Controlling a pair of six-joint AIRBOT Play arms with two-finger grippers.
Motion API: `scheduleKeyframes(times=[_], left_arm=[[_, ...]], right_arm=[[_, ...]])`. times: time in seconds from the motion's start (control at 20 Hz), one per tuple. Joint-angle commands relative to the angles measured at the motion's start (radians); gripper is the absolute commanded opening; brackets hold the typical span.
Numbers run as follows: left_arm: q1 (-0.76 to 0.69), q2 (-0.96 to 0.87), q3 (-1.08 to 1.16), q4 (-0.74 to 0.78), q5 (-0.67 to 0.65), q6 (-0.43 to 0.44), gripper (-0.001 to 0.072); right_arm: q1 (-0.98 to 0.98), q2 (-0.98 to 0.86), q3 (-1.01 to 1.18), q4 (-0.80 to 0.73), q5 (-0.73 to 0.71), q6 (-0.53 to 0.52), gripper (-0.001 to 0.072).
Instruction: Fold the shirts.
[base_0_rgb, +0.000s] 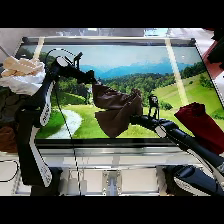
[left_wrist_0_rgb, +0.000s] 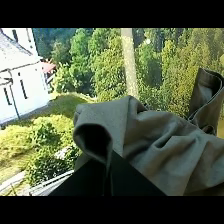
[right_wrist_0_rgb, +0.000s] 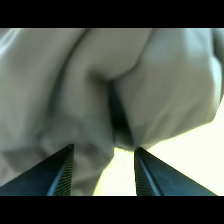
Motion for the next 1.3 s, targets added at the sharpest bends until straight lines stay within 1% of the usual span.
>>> scheduleKeyframes(times=[0.0,0.15,0.2,0.35,0.4,0.45,0.5,0.55,0.65,0.7,0.75,0.8,0.9,1.0,1.05,1.15,1.2,1.25], left_arm=[[0.0,0.0,0.001,0.0,0.002,0.0,0.0014],[0.0,0.0,0.001,0.0,0.014,0.0,0.0014],[0.0,0.0,0.001,0.0,0.022,0.0,0.0014],[0.0,0.0,0.001,0.0,0.033,0.0,0.0014],[0.0,0.0,0.001,0.0,0.033,0.0,0.0014],[0.0,0.0,0.001,0.0,0.032,0.0,0.0014],[0.0,0.0,0.001,0.0,0.032,0.0,0.0013],[0.0,0.001,0.001,0.0,0.03,-0.001,0.0013],[0.002,0.01,0.001,-0.005,0.023,-0.007,0.0013],[0.007,0.03,0.001,-0.006,0.031,-0.006,0.0012],[0.014,0.058,0.001,-0.006,0.052,0.003,0.0013],[0.027,0.1,0.001,-0.006,0.084,0.012,0.0012],[0.062,0.21,0.001,-0.006,0.136,0.054,0.0012],[0.098,0.342,0.001,-0.004,0.126,0.12,0.0012],[0.113,0.409,0.0,0.004,0.108,0.135,0.0012],[0.133,0.561,0.0,0.035,0.06,0.163,0.0012],[0.132,0.634,0.0,0.065,0.033,0.165,0.0013],[0.13,0.71,0.0,0.089,-0.006,0.165,0.0012]], right_arm=[[0.004,-0.071,-0.008,0.086,-0.154,0.05,0.0445],[0.027,-0.091,0.008,0.101,-0.18,0.047,0.044],[0.033,-0.091,0.017,0.101,-0.187,0.047,0.0409],[0.03,-0.093,0.025,0.101,-0.263,0.047,0.0252],[0.024,-0.097,0.025,0.101,-0.294,0.047,0.0249],[0.014,-0.106,0.025,0.102,-0.315,0.05,0.0223],[0.004,-0.115,0.025,0.101,-0.329,0.05,0.0046],[-0.01,-0.117,0.024,0.098,-0.336,0.05,0.003],[-0.042,-0.106,0.032,0.075,-0.351,0.046,0.0029],[-0.063,-0.08,0.045,0.016,-0.338,0.045,0.0029],[-0.089,-0.047,0.064,-0.051,-0.3,0.046,0.0028],[-0.126,0.003,0.093,-0.127,-0.212,0.046,0.0028],[-0.209,0.134,0.165,-0.279,0.033,0.046,0.0028],[-0.283,0.3,0.244,-0.424,0.255,0.046,0.0028],[-0.31,0.384,0.285,-0.485,0.333,0.046,0.0027],[-0.36,0.552,0.378,-0.584,0.449,0.045,0.0027],[-0.378,0.619,0.423,-0.603,0.48,0.034,0.0027],[-0.394,0.678,0.47,-0.604,0.501,-0.003,0.0027]])
